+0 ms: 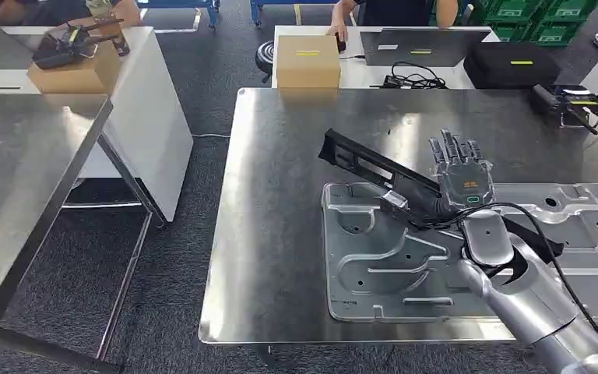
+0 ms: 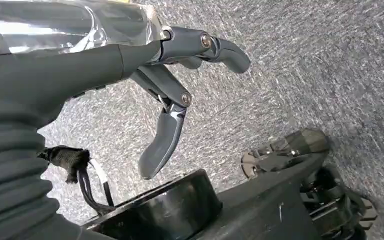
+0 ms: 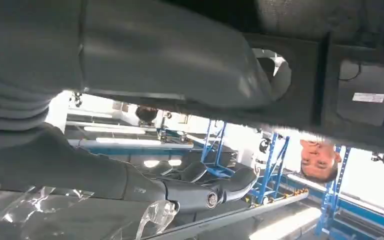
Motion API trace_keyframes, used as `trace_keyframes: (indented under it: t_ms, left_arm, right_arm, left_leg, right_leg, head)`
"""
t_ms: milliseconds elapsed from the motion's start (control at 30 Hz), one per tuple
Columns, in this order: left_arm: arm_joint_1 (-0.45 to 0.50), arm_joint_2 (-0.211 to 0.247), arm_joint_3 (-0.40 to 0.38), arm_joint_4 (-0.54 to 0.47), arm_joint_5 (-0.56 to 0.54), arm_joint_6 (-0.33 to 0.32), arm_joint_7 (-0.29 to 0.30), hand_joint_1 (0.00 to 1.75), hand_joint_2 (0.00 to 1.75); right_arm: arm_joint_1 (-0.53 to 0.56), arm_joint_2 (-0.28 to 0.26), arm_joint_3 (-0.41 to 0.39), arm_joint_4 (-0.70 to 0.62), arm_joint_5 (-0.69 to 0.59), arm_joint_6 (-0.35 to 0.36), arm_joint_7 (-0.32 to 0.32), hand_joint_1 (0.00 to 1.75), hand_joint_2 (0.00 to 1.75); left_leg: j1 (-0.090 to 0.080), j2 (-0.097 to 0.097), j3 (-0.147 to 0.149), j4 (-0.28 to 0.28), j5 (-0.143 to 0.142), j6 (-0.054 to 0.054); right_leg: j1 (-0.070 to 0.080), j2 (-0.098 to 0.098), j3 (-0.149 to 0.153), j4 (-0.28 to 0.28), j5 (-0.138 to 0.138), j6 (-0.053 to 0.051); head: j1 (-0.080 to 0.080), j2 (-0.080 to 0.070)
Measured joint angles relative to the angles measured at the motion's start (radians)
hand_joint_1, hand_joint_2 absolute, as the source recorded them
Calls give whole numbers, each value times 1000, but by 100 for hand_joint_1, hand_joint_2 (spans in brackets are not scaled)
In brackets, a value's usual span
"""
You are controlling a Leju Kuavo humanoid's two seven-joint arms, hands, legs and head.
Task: Take the parts from the cabinet and place them on the table.
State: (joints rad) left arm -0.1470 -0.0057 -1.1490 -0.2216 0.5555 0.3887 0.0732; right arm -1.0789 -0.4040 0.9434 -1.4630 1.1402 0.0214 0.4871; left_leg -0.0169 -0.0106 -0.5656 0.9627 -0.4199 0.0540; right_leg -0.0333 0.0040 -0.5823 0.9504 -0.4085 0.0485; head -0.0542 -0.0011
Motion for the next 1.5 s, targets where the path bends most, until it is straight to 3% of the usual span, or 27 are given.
trace_keyframes:
  t_ms: [200, 267, 567, 633, 767, 1500]
  left_arm:
    - [0, 0, 0, 0, -1, 0, 6, 0, 175]
    - [0, 0, 0, 0, -1, 0, 6, 0, 175]
    - [0, -1, 0, 0, -1, -6, 12, 0, 175]
    - [-1, -2, 0, 0, -1, -10, 12, 0, 175]
    - [0, -5, 0, 0, -1, -13, 12, 0, 175]
    - [3, -5, 0, 0, -2, -15, 15, 0, 175]
  right_arm:
    - [3, 0, 0, -1, 0, 0, 0, 0, 0]
    - [3, 0, 0, -1, 0, 1, 0, 0, 0]
    - [5, 0, 0, -1, -13, 9, 3, 0, 0]
    - [3, 0, 0, -1, -19, 48, -11, 0, 0]
    - [9, 0, -1, 0, -11, 1, 11, 0, 0]
    - [10, -6, -1, -1, -14, 6, 6, 0, 0]
  left_leg:
    - [-1, 1, -1, 1, -2, 4]
    - [-1, 1, 0, 1, -2, 4]
    - [8, 2, 0, 0, -2, 4]
    - [9, 2, 1, 0, -2, 4]
    - [9, 2, 1, 0, -2, 3]
    - [9, 2, 1, 0, -2, 3]
  right_leg:
    - [-1, 0, 0, -3, 1, 23]
    - [-1, 0, 0, -3, 1, 26]
    - [8, 0, 0, -2, 0, 26]
    - [9, 1, 0, -2, 0, 26]
    - [9, 1, 1, -2, 0, 26]
    - [9, 1, 1, -2, 0, 26]
  head:
    - [0, 0]
    - [0, 0]
    - [0, 0]
    - [0, 0]
    - [0, 0]
    - [0, 0]
